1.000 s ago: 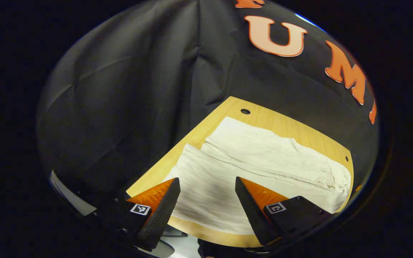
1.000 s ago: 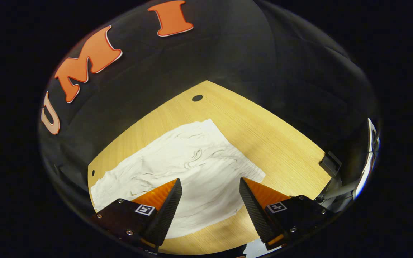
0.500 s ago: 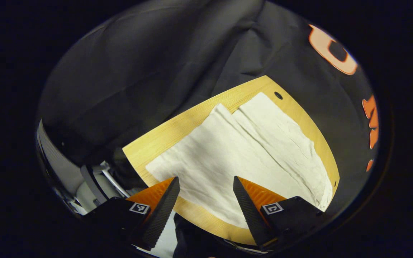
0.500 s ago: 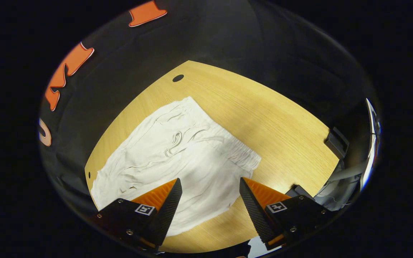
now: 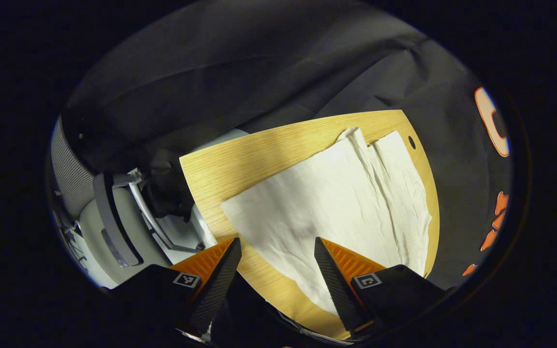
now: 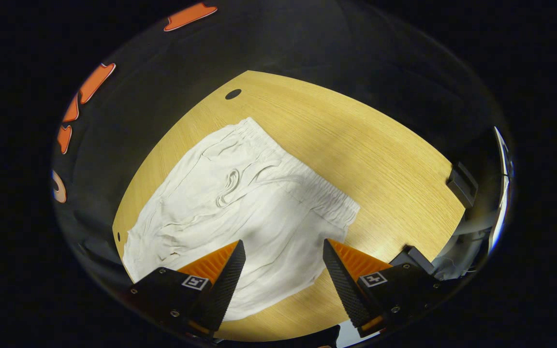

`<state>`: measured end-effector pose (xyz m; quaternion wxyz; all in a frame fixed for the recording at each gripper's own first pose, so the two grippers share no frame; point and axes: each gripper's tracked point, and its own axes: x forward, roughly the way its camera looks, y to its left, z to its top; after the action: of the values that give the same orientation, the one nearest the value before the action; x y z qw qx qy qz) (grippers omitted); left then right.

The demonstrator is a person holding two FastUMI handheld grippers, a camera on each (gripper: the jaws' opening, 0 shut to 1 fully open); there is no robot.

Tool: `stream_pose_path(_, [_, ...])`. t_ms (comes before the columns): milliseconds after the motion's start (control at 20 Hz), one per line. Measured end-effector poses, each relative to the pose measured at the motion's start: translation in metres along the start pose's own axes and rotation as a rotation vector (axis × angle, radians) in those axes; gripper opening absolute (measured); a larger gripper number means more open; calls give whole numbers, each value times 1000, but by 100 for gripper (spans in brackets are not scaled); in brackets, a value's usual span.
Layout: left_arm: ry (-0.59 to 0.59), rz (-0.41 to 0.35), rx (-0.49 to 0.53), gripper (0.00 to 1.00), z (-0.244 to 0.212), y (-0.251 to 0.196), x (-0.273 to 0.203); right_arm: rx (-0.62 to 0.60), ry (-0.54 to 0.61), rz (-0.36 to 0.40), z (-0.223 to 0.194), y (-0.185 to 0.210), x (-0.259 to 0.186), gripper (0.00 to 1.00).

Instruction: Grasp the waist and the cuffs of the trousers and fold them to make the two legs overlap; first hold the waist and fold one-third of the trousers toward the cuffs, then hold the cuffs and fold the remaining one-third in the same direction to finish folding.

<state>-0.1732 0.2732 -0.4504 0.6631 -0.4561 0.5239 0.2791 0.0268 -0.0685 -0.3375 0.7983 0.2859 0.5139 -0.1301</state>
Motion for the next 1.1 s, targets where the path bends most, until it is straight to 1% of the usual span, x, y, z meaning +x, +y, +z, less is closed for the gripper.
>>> stream_pose_path(100, [-3,-1,-10,99,5,3,5,0,0,-30,0,-7,3,97])
stream_pose_path(150, [-12,-7,-8,97,9,1,4,7,3,-31,-1,-8,3,95])
stream_pose_path(300, [-28,-16,6,96,17,-3,10,45,8,-31,-3,-12,6,94])
stream_pose_path(400, [-50,-35,-3,92,26,-13,19,70,17,-31,-6,-14,8,93])
stream_pose_path(550, [-62,-67,15,74,33,-34,25,88,18,-31,-8,-20,10,94])
stream_pose_path(600, [-71,-68,21,70,36,-37,27,88,15,-36,-6,-25,10,93])
stream_pose_path(650, [-67,-74,23,48,34,-39,31,87,8,-45,-5,-28,12,93])
stream_pose_path(700, [-71,-69,17,34,34,-39,35,85,3,-54,-3,-34,12,93])
stream_pose_path(800, [-88,-84,4,7,37,-41,40,98,-7,-68,-1,-43,11,93])
stream_pose_path(850, [-108,-84,6,6,37,-41,38,107,-12,-80,-1,-50,12,93])
stream_pose_path(900, [-114,-82,18,8,39,-40,37,117,-10,-102,-3,-59,14,93])
stream_pose_path(950, [-113,-90,31,5,37,-45,36,126,-3,-107,-5,-62,17,92])
stream_pose_path(1000, [-120,-88,54,4,38,-48,34,136,6,-103,-6,-63,20,92])
stream_pose_path(1050, [-126,-85,84,6,39,-51,31,144,10,-104,-5,-65,23,92])
stream_pose_path(1100, [-137,-83,106,3,41,-55,28,149,8,-111,-3,-67,26,91])
